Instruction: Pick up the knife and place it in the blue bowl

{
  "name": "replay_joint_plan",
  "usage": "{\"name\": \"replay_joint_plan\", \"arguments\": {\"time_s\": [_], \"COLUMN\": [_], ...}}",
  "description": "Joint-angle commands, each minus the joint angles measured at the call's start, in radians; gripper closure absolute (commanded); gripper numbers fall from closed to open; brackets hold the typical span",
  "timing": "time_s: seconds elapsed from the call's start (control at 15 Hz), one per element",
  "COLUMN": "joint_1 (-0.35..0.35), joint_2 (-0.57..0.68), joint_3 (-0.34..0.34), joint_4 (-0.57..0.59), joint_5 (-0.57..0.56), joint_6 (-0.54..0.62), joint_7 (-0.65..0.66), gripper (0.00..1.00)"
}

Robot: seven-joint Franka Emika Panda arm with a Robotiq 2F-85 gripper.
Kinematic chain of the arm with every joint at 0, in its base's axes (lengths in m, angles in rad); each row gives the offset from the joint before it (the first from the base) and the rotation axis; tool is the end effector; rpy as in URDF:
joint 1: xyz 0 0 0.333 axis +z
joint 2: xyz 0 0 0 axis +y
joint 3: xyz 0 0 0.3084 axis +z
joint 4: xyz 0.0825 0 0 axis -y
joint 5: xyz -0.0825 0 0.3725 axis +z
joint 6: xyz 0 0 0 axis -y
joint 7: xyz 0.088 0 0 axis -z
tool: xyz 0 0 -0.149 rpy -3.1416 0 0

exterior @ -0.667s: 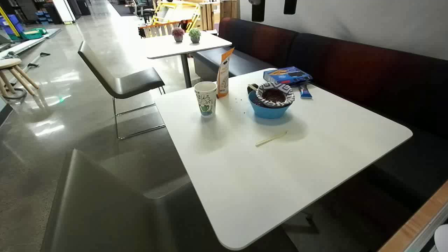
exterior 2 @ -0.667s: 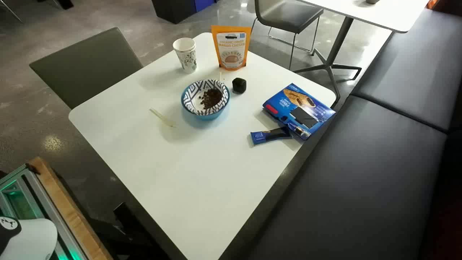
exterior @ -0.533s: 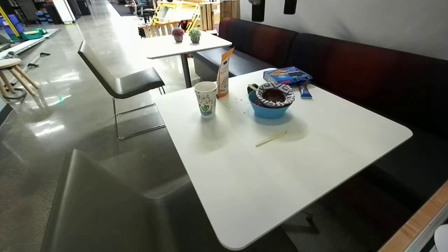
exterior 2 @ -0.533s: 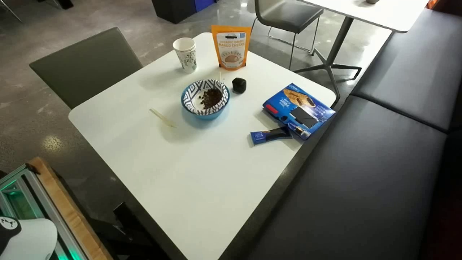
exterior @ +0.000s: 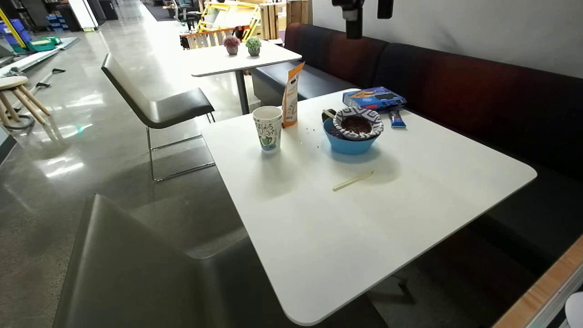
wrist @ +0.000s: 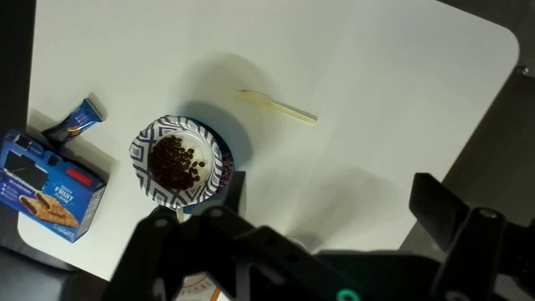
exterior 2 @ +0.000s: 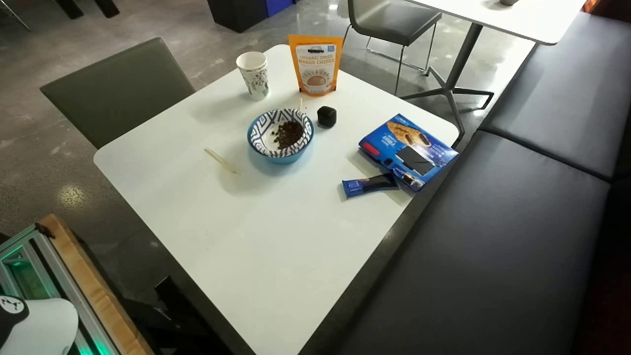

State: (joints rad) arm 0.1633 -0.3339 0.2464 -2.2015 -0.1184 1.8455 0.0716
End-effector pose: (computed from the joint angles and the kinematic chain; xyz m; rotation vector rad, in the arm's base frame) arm 0.4103 0.1682 0.4678 2.8987 0.5241 0.0192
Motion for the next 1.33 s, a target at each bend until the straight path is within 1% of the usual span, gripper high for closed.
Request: {"name": "replay_joint_plan", "arguments": {"time_s": [0.0, 0.13, 0.27, 0.4, 0.6, 0.73, 0.87, 0.93, 1.0, 1.07, 1.13, 1.2, 1.27], "joint_1": [0.014, 0.014, 0.008, 0.000, -0.001, 0.006, 0.050, 0.127, 0.233, 0.090, 0.150, 0.188, 0.207], "joint_2": [0.024, 0.041, 0.055, 0.069, 0.103, 0.136, 0.190, 0.236, 0.310, 0.204, 0.241, 0.274, 0.297], "joint_3": [-0.028, -0.047, -0.079, -0.114, -0.174, -0.220, -0.286, -0.353, -0.417, -0.323, -0.368, -0.391, -0.398], "joint_4": [-0.096, -0.156, -0.235, -0.323, -0.436, -0.491, -0.526, -0.537, -0.545, -0.537, -0.549, -0.551, -0.549], "joint_5": [-0.094, -0.129, -0.154, -0.178, -0.180, -0.159, -0.072, -0.001, 0.110, -0.015, 0.044, 0.069, 0.078], "joint_6": [0.131, 0.249, 0.403, 0.582, 0.838, 1.012, 1.188, 1.276, 1.362, 1.244, 1.301, 1.333, 1.348], "joint_7": [-0.151, -0.237, -0.335, -0.428, -0.587, -0.704, -0.855, -0.935, -1.010, -0.892, -0.952, -0.973, -0.977], "gripper": [0.00, 0.00, 0.00, 0.00, 0.00, 0.00, 0.00, 0.00, 0.00, 0.00, 0.00, 0.00, 0.00]}}
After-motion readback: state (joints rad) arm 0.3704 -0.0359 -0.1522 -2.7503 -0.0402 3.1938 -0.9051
